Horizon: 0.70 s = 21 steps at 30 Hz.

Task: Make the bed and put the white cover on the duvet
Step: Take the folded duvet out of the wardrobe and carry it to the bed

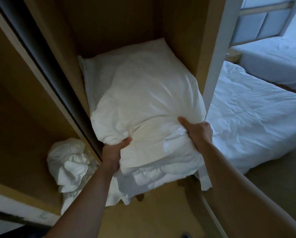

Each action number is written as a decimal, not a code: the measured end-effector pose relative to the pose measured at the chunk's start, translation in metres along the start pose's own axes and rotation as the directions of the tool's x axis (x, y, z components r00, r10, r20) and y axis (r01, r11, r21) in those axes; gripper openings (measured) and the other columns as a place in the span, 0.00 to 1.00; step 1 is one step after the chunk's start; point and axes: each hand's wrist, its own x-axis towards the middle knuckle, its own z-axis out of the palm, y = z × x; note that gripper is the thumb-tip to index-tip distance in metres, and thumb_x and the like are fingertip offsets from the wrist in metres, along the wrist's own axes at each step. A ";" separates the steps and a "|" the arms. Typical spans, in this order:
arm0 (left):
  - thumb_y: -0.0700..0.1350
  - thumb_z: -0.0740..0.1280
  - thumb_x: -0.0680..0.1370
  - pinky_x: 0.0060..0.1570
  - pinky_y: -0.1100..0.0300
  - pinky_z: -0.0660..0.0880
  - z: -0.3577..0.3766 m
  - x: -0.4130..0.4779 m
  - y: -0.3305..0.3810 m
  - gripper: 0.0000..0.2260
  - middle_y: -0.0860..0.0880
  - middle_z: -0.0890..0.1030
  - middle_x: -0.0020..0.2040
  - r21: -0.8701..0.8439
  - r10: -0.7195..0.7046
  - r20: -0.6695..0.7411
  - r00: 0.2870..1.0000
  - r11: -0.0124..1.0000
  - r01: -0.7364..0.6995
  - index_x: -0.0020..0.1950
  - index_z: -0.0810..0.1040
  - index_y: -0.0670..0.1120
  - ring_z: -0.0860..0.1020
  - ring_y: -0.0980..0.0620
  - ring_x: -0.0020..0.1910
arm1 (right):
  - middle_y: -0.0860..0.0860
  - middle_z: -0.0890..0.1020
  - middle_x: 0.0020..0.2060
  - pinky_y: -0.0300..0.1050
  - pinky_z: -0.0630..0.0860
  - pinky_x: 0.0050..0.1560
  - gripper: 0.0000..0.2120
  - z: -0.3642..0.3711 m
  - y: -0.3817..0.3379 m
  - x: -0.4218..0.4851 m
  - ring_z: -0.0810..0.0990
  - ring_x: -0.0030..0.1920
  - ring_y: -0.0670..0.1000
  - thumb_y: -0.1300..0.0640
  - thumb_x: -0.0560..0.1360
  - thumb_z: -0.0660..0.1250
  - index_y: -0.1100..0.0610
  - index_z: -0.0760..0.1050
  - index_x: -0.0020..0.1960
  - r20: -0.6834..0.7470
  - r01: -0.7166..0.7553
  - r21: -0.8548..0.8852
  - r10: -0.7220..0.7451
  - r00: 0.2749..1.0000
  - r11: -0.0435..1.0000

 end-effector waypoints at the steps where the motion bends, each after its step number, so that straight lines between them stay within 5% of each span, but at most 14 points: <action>1: 0.42 0.82 0.68 0.36 0.62 0.80 -0.004 -0.007 -0.001 0.15 0.47 0.87 0.47 0.001 0.001 0.053 0.999 1.000 -0.001 0.52 0.84 0.41 0.86 0.54 0.42 | 0.57 0.83 0.56 0.51 0.77 0.59 0.45 -0.005 0.001 -0.012 0.80 0.59 0.60 0.28 0.60 0.76 0.61 0.78 0.62 -0.020 0.003 0.011 -0.003 1.000 1.000; 7: 0.47 0.86 0.52 0.43 0.54 0.83 -0.033 -0.048 -0.006 0.38 0.43 0.86 0.53 -0.095 0.042 0.224 0.974 0.995 -0.021 0.59 0.83 0.38 0.85 0.44 0.52 | 0.52 0.80 0.51 0.49 0.76 0.60 0.43 -0.034 0.006 -0.092 0.79 0.55 0.56 0.33 0.59 0.80 0.62 0.77 0.62 -0.140 -0.015 0.139 0.034 0.989 0.990; 11: 0.47 0.87 0.56 0.56 0.44 0.81 -0.041 -0.081 -0.015 0.29 0.44 0.87 0.51 -0.085 0.025 0.338 0.941 0.996 0.004 0.54 0.84 0.41 0.85 0.43 0.52 | 0.51 0.81 0.49 0.47 0.76 0.58 0.40 -0.062 0.011 -0.132 0.80 0.54 0.53 0.34 0.59 0.81 0.59 0.79 0.61 -0.214 0.013 0.143 0.018 0.977 0.990; 15: 0.37 0.81 0.67 0.54 0.48 0.81 -0.042 -0.123 -0.027 0.14 0.50 0.88 0.46 -0.119 0.082 0.347 0.934 0.992 -0.043 0.50 0.84 0.44 0.86 0.49 0.47 | 0.54 0.83 0.51 0.49 0.76 0.59 0.39 -0.095 0.017 -0.165 0.81 0.56 0.55 0.33 0.61 0.80 0.60 0.79 0.60 -0.272 0.061 0.087 -0.036 0.962 0.994; 21: 0.38 0.82 0.67 0.54 0.48 0.81 -0.039 -0.186 -0.053 0.18 0.47 0.87 0.50 -0.134 0.056 0.369 0.928 0.991 -0.007 0.55 0.83 0.43 0.85 0.46 0.50 | 0.51 0.80 0.45 0.45 0.74 0.52 0.35 -0.153 0.029 -0.209 0.79 0.50 0.53 0.37 0.63 0.81 0.61 0.79 0.58 -0.315 0.140 0.060 -0.114 0.942 0.988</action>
